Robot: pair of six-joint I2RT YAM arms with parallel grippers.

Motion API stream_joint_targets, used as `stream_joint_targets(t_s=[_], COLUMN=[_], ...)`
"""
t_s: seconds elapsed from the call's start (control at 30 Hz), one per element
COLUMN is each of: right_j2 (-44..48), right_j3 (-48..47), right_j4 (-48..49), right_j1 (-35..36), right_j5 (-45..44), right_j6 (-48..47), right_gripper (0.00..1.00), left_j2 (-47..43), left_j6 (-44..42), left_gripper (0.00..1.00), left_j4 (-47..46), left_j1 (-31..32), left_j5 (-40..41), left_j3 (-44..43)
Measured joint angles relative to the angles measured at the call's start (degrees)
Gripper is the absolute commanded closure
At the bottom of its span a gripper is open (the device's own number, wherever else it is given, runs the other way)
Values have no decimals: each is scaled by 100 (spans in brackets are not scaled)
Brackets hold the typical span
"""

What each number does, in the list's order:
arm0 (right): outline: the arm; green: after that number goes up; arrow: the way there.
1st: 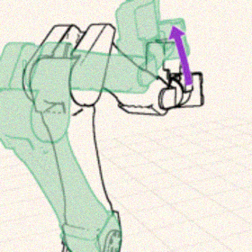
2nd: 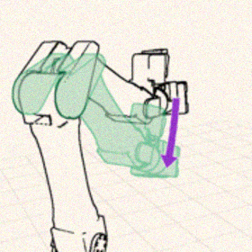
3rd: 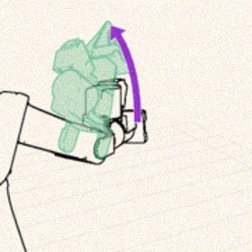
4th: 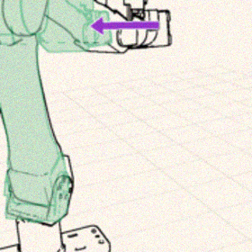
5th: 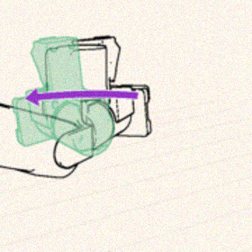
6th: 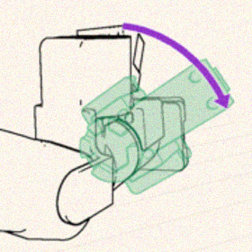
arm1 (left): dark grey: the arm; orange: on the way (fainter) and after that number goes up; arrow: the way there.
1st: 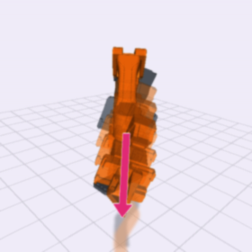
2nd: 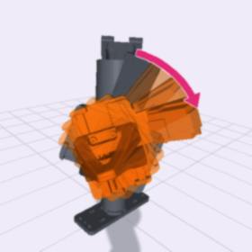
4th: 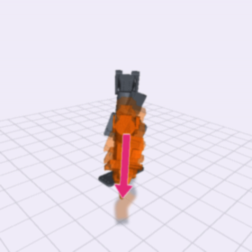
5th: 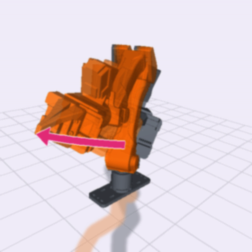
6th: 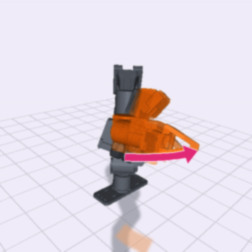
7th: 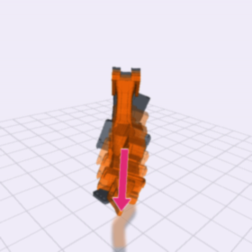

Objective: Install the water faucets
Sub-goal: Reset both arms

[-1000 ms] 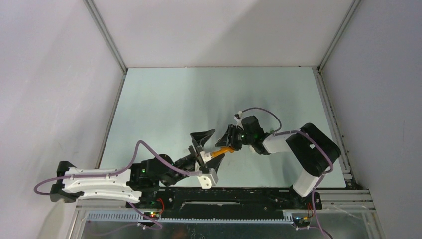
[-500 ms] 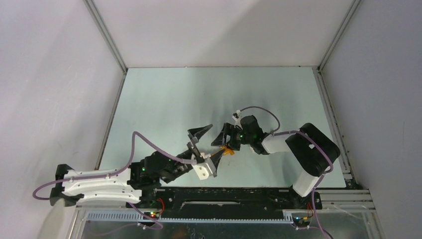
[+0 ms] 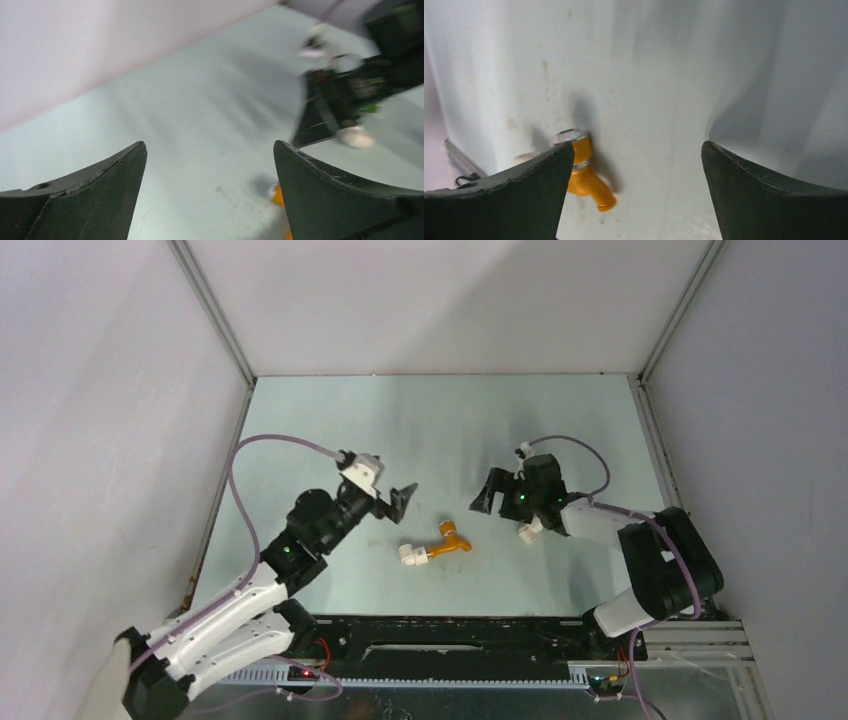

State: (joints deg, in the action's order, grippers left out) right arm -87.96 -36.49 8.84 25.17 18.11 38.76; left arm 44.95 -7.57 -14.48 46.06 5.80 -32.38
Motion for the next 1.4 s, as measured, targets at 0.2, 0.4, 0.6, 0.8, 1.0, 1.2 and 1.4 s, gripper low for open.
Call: stream_joint_targets(t_s=[0.2,0.4,0.6,0.8,1.0,1.2,1.4], right_j2=[702,1130,1102,1095,833,1008,988], right_j3=[-308,-407,-341,468,1080,2245,2391], right_j4=[-857,-866,-599,769,1930,3689,4179], right_j1=[-890,-1840,-2380,-2413,-2361,-2417,-2441], right_j5=[-584,-1060,-1401,-2212,-2640,-2651,-2583], right_j6=[-916,-1694,-2186,-2826,-3263,-3340,-3346], right_gripper=[1,0,1,1,1,1,1], left_j2=[146,811,1681,2479,2306,2715,2758], left_j6=[1034,1268,1207,1209,839,706,715], left_gripper=[2,2,2,5,4,0,0], left_j4=[-210,-695,-1451,-1447,-2273,-4070,-4325], left_j1=[-2291,-3759,-4120,-4293,-4295,-4461,-4513], left_j5=[-509,-391,319,564,634,780,999], left_j3=[535,708,1285,1132,1427,2522,2328])
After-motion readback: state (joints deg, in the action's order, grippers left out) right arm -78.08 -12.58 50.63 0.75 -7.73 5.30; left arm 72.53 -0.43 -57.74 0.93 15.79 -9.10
